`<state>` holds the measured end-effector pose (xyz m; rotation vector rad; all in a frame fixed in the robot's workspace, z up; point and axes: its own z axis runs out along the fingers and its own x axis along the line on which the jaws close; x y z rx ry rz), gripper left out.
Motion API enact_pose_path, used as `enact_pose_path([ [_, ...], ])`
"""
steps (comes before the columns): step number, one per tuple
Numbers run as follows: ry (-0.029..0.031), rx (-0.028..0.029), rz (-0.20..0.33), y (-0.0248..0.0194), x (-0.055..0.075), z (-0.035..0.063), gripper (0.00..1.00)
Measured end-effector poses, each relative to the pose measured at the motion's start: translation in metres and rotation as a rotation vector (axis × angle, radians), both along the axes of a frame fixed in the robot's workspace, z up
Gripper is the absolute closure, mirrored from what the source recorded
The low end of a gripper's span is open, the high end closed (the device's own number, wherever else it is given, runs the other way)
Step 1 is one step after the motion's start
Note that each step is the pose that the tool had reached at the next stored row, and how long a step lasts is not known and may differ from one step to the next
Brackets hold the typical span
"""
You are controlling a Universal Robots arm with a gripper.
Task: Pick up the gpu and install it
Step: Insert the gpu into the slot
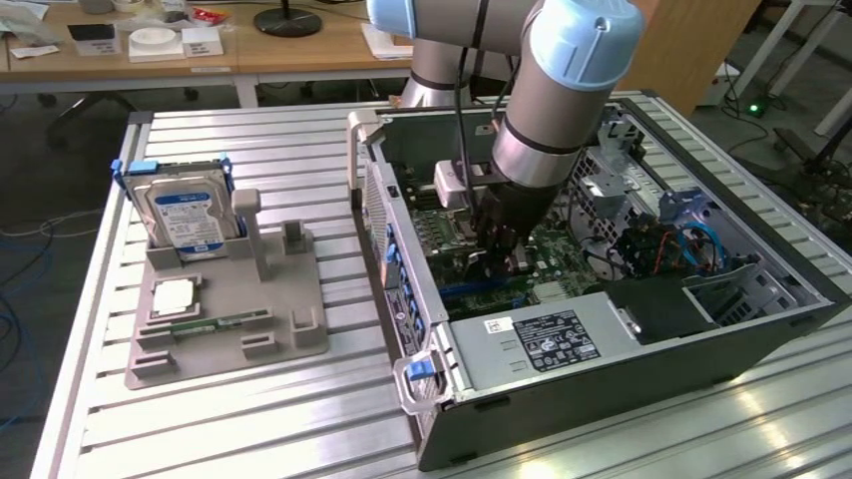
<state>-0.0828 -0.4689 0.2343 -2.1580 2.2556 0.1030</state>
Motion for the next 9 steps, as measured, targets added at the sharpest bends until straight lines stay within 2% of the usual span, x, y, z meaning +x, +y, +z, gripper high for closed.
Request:
enact_pose_path([
  [1,-0.0002,-0.0077,0.000,0.0001,0.0001,-0.0001,0.71],
  [2,-0.0001,-0.0099,0.000,0.0001,0.0001,-0.0001,0.71],
  [9,-0.0001,-0.0100,0.000,0.0012,0.0002,-0.0001,0.71],
])
